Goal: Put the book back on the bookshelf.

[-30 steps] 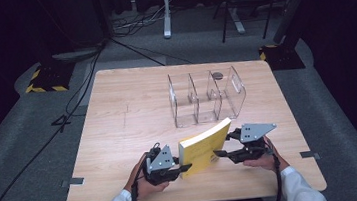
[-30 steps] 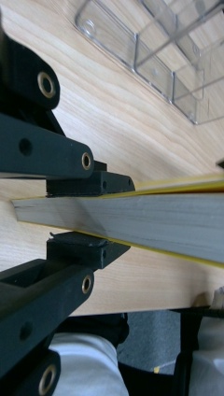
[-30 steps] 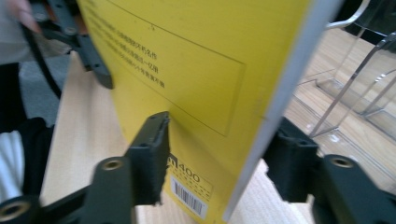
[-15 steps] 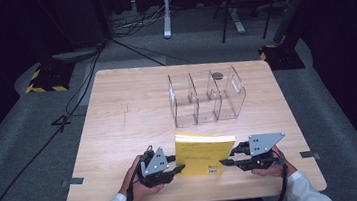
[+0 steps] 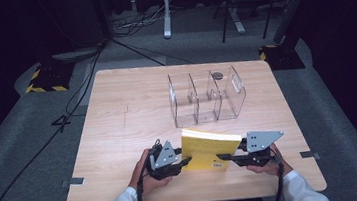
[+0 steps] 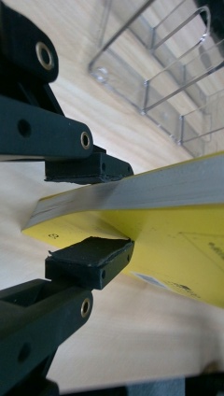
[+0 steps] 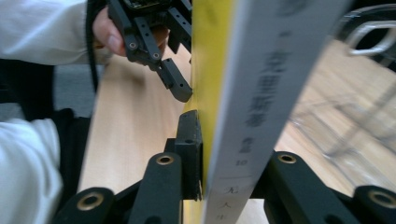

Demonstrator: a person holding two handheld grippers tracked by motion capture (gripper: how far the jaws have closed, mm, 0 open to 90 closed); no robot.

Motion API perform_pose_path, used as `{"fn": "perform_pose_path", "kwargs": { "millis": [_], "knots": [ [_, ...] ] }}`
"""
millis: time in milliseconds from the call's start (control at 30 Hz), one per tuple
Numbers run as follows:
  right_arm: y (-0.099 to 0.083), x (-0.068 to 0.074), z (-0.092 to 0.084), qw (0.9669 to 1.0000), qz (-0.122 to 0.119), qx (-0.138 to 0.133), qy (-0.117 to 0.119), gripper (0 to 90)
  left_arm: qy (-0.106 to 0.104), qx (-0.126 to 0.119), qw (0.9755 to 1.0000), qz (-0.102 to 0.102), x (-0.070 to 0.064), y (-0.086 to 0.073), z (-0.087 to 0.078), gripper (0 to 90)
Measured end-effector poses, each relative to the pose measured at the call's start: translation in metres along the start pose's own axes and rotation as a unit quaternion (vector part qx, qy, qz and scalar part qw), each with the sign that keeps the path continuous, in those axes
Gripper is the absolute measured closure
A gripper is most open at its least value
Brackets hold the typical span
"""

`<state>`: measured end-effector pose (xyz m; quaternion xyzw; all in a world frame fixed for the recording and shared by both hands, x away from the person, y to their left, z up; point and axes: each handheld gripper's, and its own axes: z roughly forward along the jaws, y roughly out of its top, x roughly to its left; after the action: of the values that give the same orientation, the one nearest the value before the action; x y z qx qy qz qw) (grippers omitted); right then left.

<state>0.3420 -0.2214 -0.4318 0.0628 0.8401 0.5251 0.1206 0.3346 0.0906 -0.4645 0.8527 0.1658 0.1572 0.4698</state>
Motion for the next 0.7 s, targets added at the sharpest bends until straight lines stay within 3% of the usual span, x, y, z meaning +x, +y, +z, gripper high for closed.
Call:
{"fn": "perform_pose_path", "kwargs": {
  "millis": [100, 200, 367, 567, 700],
  "knots": [
    [-0.002, 0.000, -0.005, 0.9999, 0.002, 0.003, -0.016, 75.5, -0.006, -0.004, 1.0000, -0.006, 0.004, 0.007, 0.015, 59.6],
    [-0.012, -0.003, -0.019, 0.9990, 0.024, -0.004, -0.037, 75.2, -0.024, -0.012, 0.9996, -0.010, 0.008, 0.017, 0.034, 58.5],
    [-0.019, -0.007, -0.030, 0.9977, 0.036, -0.007, -0.057, 73.8, -0.038, -0.014, 0.9991, -0.015, 0.009, 0.026, 0.049, 57.4],
    [-0.021, -0.009, -0.031, 0.9961, 0.042, -0.008, -0.077, 74.4, -0.039, -0.015, 0.9989, -0.020, 0.011, 0.032, 0.060, 53.4],
    [-0.021, -0.008, -0.031, 0.9954, 0.048, -0.009, -0.082, 75.3, -0.019, -0.010, 0.9995, -0.022, 0.010, 0.033, 0.061, 47.9]
  ]
}}
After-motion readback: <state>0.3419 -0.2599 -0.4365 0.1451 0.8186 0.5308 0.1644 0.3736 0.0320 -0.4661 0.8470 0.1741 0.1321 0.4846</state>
